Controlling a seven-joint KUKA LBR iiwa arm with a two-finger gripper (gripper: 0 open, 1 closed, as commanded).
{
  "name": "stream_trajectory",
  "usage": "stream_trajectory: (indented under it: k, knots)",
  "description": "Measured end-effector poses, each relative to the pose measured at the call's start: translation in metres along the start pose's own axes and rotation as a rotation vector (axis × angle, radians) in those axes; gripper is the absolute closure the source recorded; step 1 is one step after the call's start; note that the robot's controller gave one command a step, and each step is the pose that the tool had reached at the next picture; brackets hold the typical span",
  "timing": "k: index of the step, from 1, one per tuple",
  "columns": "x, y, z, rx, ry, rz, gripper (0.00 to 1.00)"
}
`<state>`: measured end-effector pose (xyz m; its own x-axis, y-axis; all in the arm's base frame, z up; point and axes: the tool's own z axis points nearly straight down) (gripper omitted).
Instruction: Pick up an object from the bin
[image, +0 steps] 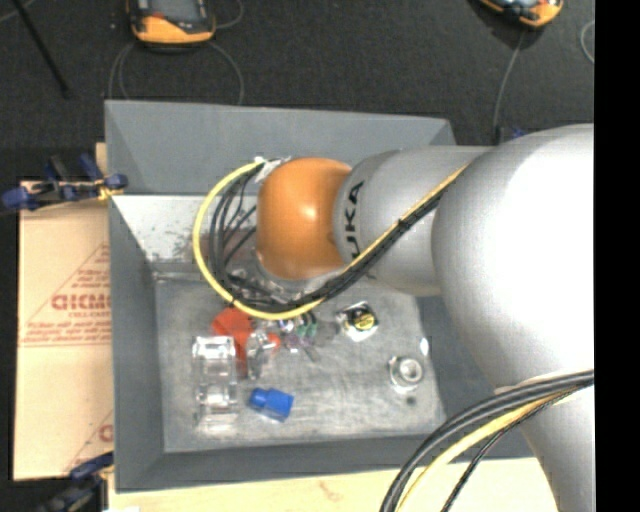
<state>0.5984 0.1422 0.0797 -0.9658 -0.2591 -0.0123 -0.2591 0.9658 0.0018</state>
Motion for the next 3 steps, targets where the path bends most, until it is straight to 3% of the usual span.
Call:
stream_trajectory:
  k: [1, 3]
  knots:
    - [-0.001, 0.0, -0.001, 0.0, -0.002, 0.002, 1.0]
    - [-0.006, -0.001, -0.067, 0.001, 0.003, 0.01, 1.0]
